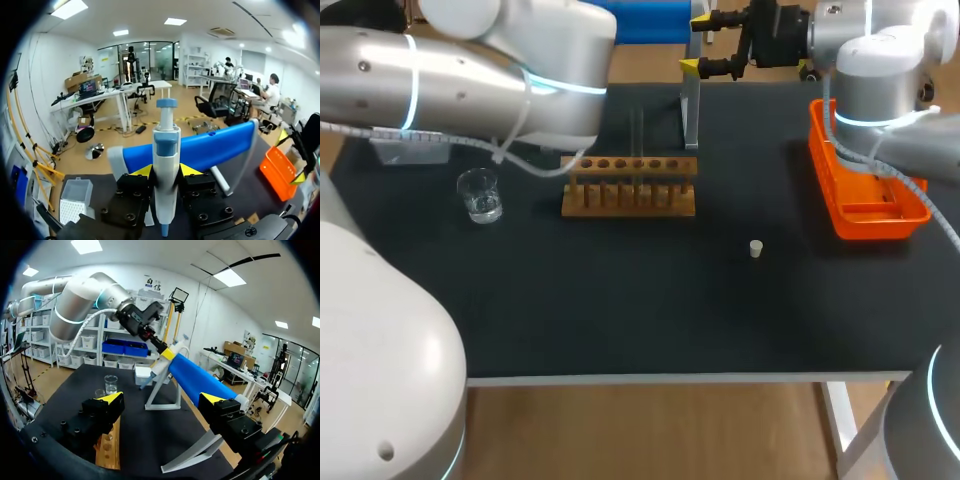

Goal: Invert the test tube, pick up the pipette, mount the tip to pipette, aspirate from beaker and dispense into the tube, eject the tip, return the pipette, and cap with the stopper.

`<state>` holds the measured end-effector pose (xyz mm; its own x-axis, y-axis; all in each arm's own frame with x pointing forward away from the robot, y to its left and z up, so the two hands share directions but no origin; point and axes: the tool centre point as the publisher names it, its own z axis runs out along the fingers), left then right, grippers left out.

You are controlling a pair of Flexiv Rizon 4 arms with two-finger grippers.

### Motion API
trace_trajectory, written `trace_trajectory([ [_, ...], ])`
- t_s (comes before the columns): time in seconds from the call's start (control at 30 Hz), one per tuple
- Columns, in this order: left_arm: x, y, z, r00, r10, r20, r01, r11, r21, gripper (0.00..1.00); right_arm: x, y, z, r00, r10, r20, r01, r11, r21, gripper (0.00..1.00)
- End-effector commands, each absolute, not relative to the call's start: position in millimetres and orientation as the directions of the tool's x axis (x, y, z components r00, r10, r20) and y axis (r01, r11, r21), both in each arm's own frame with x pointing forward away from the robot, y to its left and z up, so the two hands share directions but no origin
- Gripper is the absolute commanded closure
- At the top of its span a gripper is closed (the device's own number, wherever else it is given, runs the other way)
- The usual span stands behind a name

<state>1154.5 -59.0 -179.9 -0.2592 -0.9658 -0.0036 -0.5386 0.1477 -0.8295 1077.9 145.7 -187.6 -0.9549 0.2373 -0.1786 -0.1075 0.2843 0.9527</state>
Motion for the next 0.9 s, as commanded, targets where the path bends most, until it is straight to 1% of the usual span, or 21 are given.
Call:
trace_trajectory([
  [0.03,1161.0,-61.8,-179.3,-0.250,-0.968,-0.011,-0.583,0.159,-0.797,1.00,1079.5,145.2,-187.6,-0.956,0.232,-0.177,-0.107,0.285,0.952,0.00],
  [0.9,1166.0,-58.1,-198.7,-0.203,-0.979,-0.001,-0.657,0.136,-0.742,1.00,1079.5,145.2,-187.6,-0.956,0.232,-0.177,-0.107,0.285,0.952,0.00],
])
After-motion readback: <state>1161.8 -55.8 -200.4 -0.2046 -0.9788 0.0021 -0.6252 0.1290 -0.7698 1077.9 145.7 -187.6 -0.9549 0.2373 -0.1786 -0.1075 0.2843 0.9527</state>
